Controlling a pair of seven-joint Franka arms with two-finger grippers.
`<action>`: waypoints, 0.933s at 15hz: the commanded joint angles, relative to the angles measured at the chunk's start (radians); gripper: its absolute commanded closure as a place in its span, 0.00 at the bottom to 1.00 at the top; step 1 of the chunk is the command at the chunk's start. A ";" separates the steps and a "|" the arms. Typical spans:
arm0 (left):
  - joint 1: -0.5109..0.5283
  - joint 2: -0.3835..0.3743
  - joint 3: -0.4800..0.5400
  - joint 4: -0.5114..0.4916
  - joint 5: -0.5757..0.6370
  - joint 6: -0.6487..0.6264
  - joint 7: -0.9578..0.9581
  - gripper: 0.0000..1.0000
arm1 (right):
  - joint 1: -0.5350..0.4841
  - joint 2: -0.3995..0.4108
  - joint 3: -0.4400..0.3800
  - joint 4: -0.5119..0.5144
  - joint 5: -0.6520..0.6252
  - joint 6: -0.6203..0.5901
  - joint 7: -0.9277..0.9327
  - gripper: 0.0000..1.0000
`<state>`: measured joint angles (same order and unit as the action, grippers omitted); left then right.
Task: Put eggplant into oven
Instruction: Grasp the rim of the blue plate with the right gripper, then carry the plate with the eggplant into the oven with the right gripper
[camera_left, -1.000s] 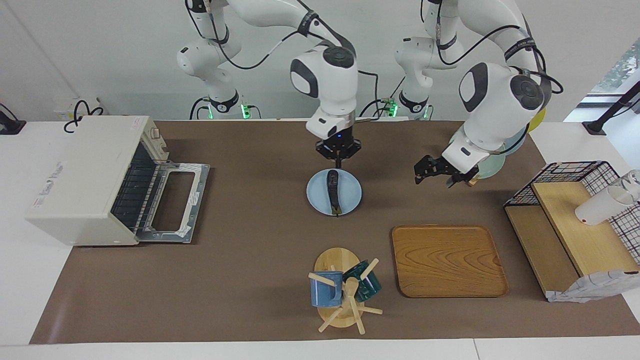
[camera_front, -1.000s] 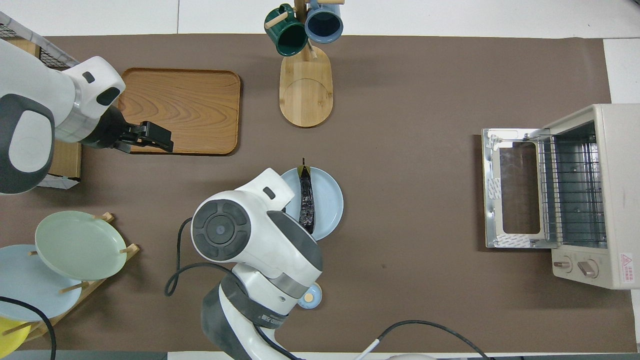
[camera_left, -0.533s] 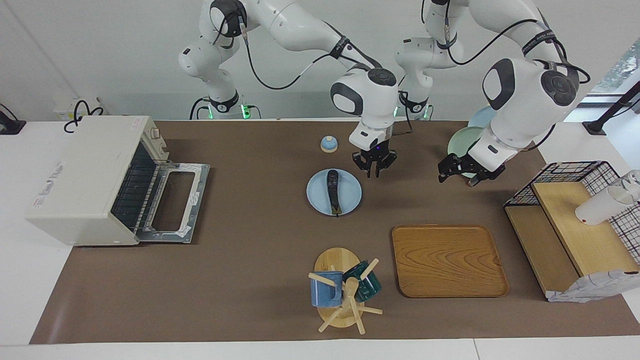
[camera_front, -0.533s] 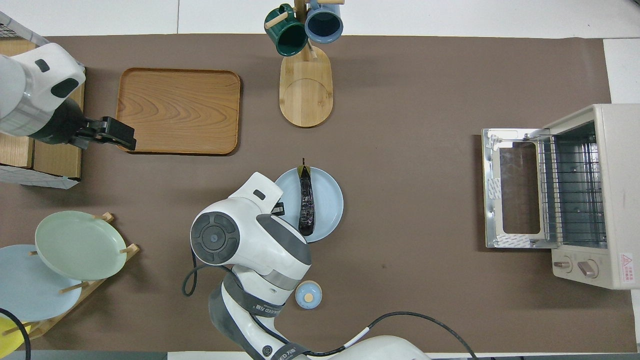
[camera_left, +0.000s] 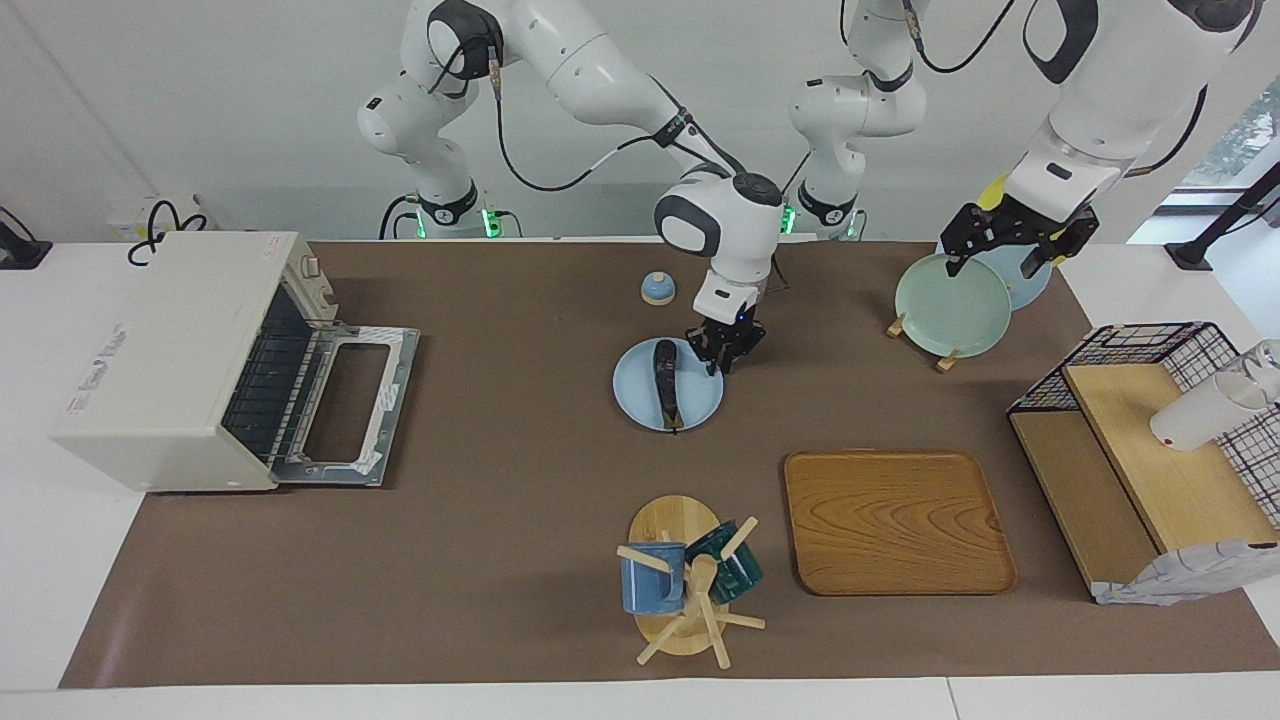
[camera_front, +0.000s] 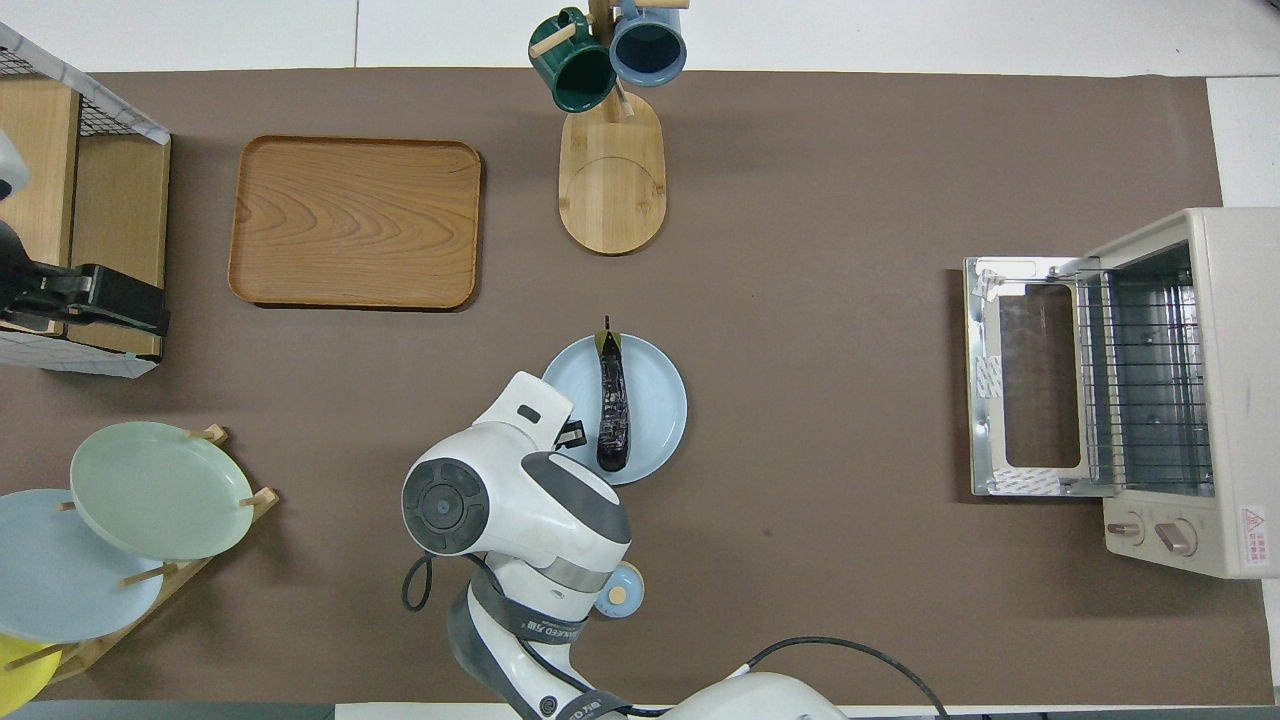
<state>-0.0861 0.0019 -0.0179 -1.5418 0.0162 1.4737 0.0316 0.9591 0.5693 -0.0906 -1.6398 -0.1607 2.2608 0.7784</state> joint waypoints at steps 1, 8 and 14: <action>0.011 -0.049 -0.008 -0.096 0.015 0.016 -0.002 0.00 | 0.006 -0.032 -0.003 -0.043 -0.020 0.013 -0.013 1.00; 0.065 -0.010 -0.017 -0.117 -0.042 0.114 -0.007 0.00 | -0.005 -0.101 -0.009 0.035 -0.186 -0.332 -0.010 1.00; 0.066 0.021 -0.020 -0.026 -0.041 0.033 -0.004 0.00 | -0.276 -0.429 -0.009 -0.303 -0.189 -0.334 -0.158 1.00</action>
<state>-0.0371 0.0158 -0.0262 -1.5879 -0.0130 1.5321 0.0290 0.7823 0.3145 -0.1148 -1.7350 -0.3362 1.8808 0.6963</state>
